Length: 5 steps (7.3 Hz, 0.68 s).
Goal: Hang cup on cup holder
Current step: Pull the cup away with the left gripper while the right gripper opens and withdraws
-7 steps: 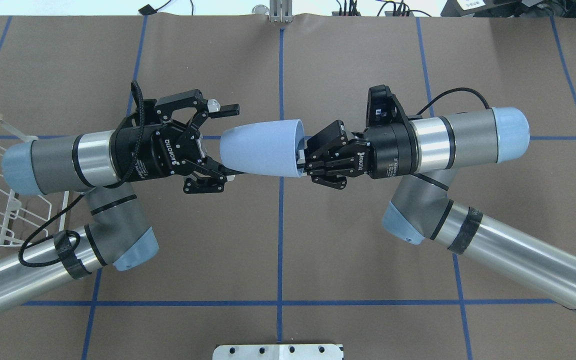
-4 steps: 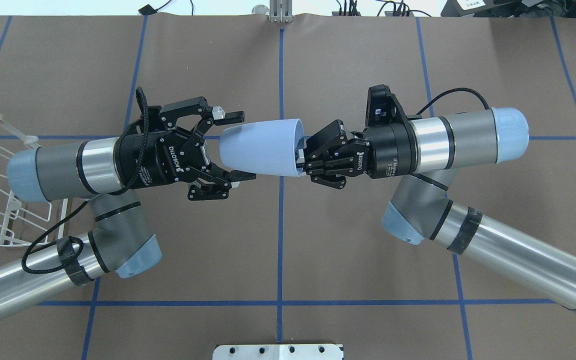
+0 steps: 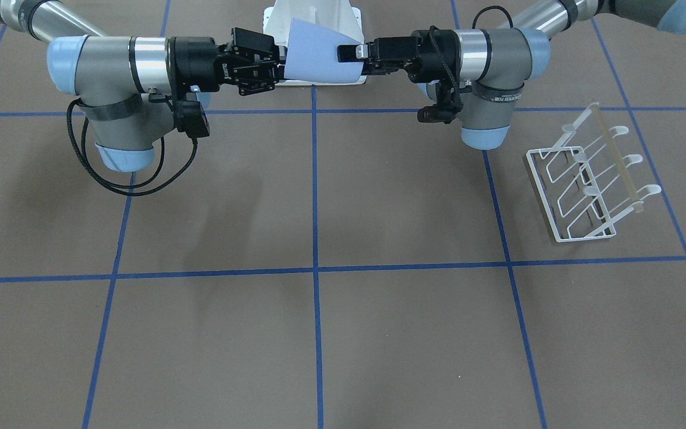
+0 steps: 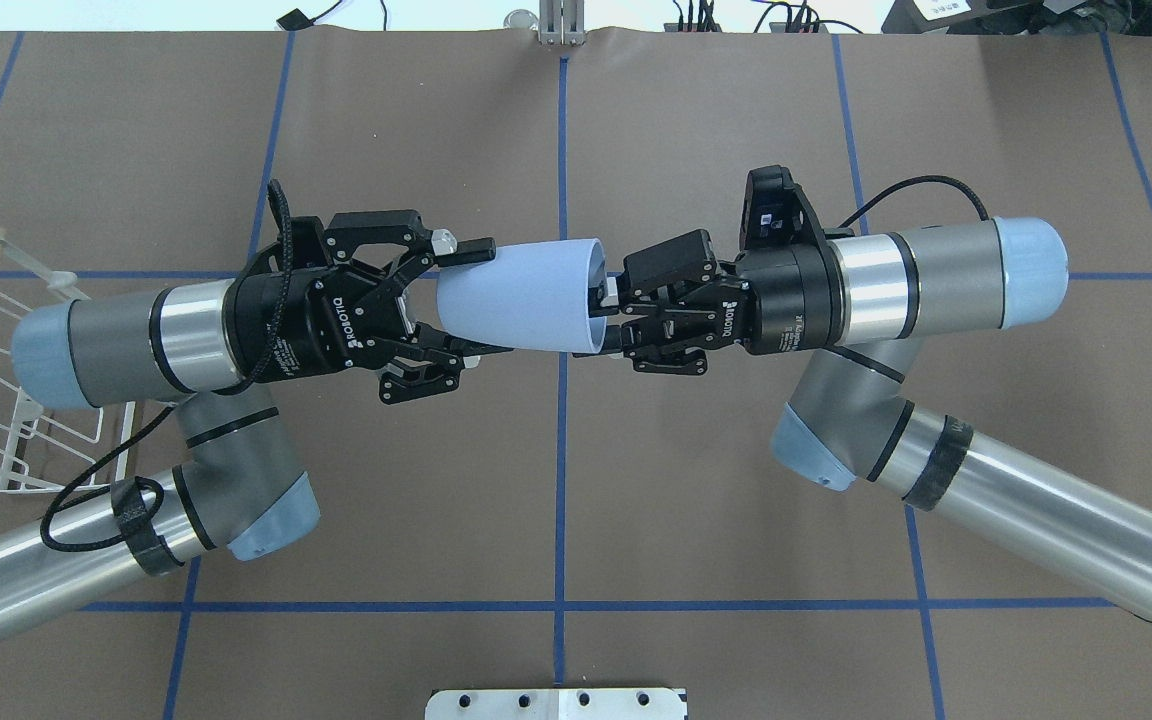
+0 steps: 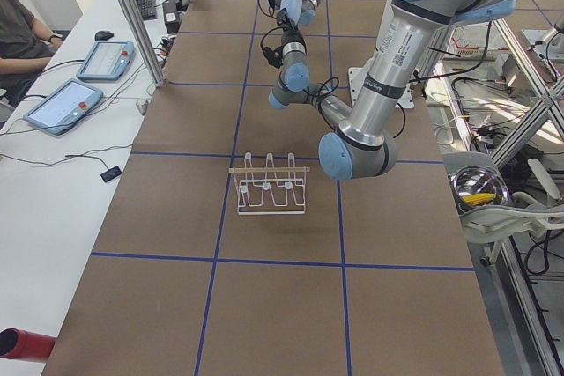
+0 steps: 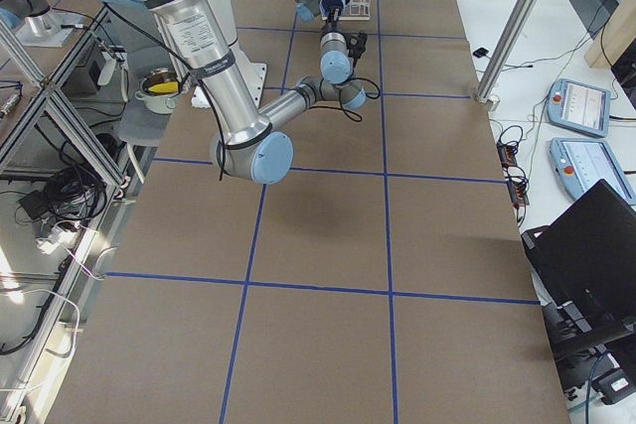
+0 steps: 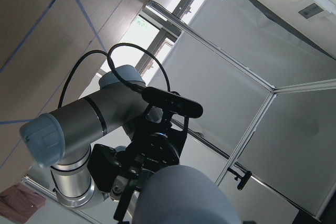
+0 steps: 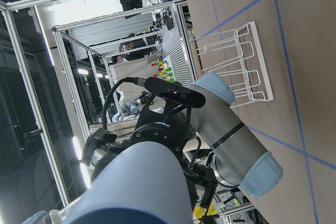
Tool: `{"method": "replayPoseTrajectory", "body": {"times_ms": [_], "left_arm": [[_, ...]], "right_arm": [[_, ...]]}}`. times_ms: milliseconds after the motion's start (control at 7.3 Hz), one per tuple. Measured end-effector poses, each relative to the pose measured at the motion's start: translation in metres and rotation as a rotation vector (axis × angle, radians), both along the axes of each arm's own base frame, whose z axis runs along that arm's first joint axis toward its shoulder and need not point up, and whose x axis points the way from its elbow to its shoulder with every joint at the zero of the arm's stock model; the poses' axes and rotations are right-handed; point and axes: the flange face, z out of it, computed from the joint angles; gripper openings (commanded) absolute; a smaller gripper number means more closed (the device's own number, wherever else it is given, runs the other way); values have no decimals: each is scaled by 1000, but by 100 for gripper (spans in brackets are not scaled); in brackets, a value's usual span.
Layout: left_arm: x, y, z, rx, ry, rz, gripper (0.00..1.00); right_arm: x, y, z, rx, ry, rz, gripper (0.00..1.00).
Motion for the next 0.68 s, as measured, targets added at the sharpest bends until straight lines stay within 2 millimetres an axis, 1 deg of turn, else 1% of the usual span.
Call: {"method": "replayPoseTrajectory", "body": {"times_ms": [137,274,411,548,685], "left_arm": [[-2,0,1,1,1,-3,0],[-5,-2,3,1,0,-13,0],[-13,-7,9,-10,-2,-49,0],[-28,-18,18,-17,-12,-119,0],[-44,-33,25,-9,-49,-210,0]], "right_arm": [[9,0,10,15,8,26,100],[25,-3,22,19,19,53,100],[48,-9,35,17,29,89,100],[73,-18,51,15,45,136,100],[102,-28,78,26,87,212,100]]}}
